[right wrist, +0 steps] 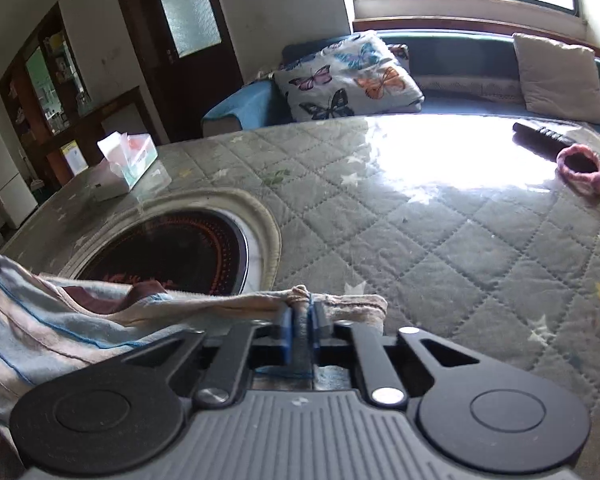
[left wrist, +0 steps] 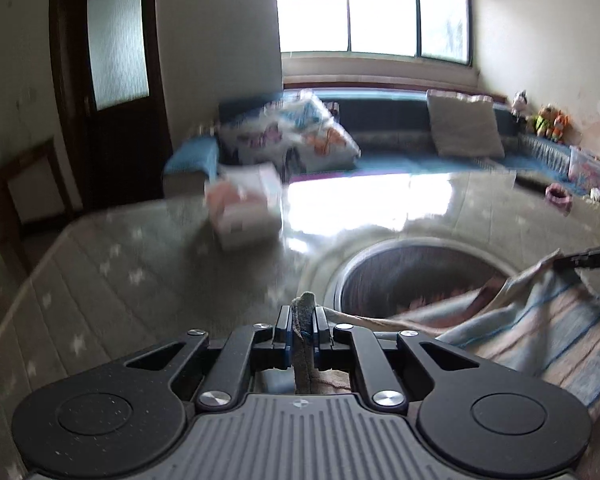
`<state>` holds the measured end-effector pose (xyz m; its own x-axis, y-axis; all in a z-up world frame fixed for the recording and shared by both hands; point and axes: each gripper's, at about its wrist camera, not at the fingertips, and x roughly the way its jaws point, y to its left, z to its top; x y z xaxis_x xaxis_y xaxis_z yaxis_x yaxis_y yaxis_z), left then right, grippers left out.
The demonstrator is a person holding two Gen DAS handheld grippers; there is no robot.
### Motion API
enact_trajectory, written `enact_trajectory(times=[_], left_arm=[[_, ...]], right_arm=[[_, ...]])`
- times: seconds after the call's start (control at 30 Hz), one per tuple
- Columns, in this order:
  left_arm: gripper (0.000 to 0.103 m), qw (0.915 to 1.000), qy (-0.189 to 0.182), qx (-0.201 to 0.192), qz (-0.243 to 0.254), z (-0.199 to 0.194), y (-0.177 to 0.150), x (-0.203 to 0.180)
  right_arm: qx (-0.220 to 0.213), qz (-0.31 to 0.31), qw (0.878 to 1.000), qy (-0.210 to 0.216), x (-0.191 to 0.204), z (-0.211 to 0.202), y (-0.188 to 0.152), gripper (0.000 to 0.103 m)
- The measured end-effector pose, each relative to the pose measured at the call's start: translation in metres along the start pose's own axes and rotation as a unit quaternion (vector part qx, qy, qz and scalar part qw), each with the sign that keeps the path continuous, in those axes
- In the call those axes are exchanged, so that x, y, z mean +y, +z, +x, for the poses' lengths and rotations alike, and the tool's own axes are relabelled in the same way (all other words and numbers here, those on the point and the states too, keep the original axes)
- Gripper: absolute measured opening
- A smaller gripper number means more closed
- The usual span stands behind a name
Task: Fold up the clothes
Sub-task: 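Lay the folded hem down over the shirt with both grippers, then open both grippers and smooth the folded shirt flat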
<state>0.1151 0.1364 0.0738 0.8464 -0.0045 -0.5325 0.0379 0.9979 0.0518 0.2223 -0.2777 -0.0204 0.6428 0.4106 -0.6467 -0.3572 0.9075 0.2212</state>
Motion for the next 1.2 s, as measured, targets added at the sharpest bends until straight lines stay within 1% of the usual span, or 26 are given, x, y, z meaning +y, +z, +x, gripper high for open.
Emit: enact_trajectory(times=[0.03,0.07,0.1,0.13,0.2,0.27,0.3,0.33,0.37,0.4,0.47,0.53,0.57,0.6,0.63,0.73,0.77,0.9,1.07,1.2], left_arm=[[0.01,0.9999,-0.001,-0.011,0.0,-0.001,0.003,0.0],[0.01,0.9999,0.0,-0.013,-0.001,0.001,0.003,0.0],[0.01,0.9999,0.004,-0.01,0.0,0.006,0.003,0.0],[0.01,0.9999,0.012,-0.004,0.003,0.014,0.0,0.0],[0.01,0.9993,0.029,0.021,0.008,0.034,-0.011,0.002],[0.012,0.9976,0.04,0.056,0.001,0.055,-0.023,0.006],[0.014,0.9967,0.043,0.069,-0.002,0.063,-0.028,0.008],[0.015,0.9961,0.045,0.076,-0.003,0.067,-0.031,0.009],[0.018,0.9958,0.047,0.079,-0.002,0.069,-0.033,0.01],[0.026,0.9956,0.05,0.079,0.0,0.069,-0.032,0.011],[0.032,0.9957,0.058,0.072,0.003,0.064,-0.028,0.011],[0.032,0.9955,0.068,0.065,0.012,0.058,-0.022,0.008],[0.032,0.9954,0.072,0.06,0.019,0.055,-0.018,0.005],[0.032,0.996,0.07,0.052,0.023,0.051,-0.015,0.001],[0.032,0.9968,0.059,0.047,0.024,0.049,-0.012,-0.005],[0.031,0.9985,0.019,0.046,0.023,0.047,-0.002,-0.022],[0.028,0.9984,0.005,0.05,0.025,0.05,-0.001,-0.03],[0.024,0.9954,-0.043,0.081,0.027,0.077,0.001,-0.054],[0.024,0.9926,-0.059,0.105,0.012,0.105,0.001,-0.061],[0.024,0.9901,-0.069,0.123,0.0,0.126,0.0,-0.065]], right_arm=[[-0.01,-0.001,1.0,-0.001,0.001,-0.003,0.0,0.006],[-0.024,-0.002,1.0,-0.002,0.002,-0.008,0.0,0.006],[-0.03,-0.002,1.0,-0.005,0.002,-0.01,0.0,0.006],[-0.027,0.0,1.0,-0.008,0.001,-0.008,0.0,0.006],[-0.021,0.002,1.0,-0.016,0.0,-0.004,-0.001,0.006],[-0.016,0.005,1.0,-0.023,-0.002,0.001,-0.002,0.007],[-0.013,0.006,1.0,-0.027,-0.003,0.003,-0.003,0.01],[-0.01,0.007,0.999,-0.031,-0.004,0.005,-0.003,0.011],[-0.007,0.008,0.999,-0.034,-0.005,0.007,-0.004,0.014],[-0.007,0.005,0.999,-0.04,-0.004,0.006,-0.003,0.016],[-0.012,-0.012,0.999,-0.047,0.0,0.001,-0.001,0.016],[-0.016,-0.033,0.998,-0.05,0.008,-0.006,0.003,0.016],[-0.017,-0.043,0.998,-0.045,0.014,-0.01,0.005,0.016],[-0.015,-0.05,0.998,-0.036,0.02,-0.012,0.006,0.016],[-0.011,-0.057,0.998,-0.025,0.026,-0.012,0.007,0.016],[0.001,-0.08,0.997,0.009,0.051,-0.005,0.009,0.016],[0.006,-0.087,0.996,0.016,0.058,0.0,0.009,0.016],[0.023,-0.114,0.992,0.043,0.087,0.019,0.011,0.016],[0.038,-0.122,0.99,0.051,0.103,0.043,0.012,0.016],[0.041,-0.12,0.991,0.043,0.106,0.055,0.011,0.016]])
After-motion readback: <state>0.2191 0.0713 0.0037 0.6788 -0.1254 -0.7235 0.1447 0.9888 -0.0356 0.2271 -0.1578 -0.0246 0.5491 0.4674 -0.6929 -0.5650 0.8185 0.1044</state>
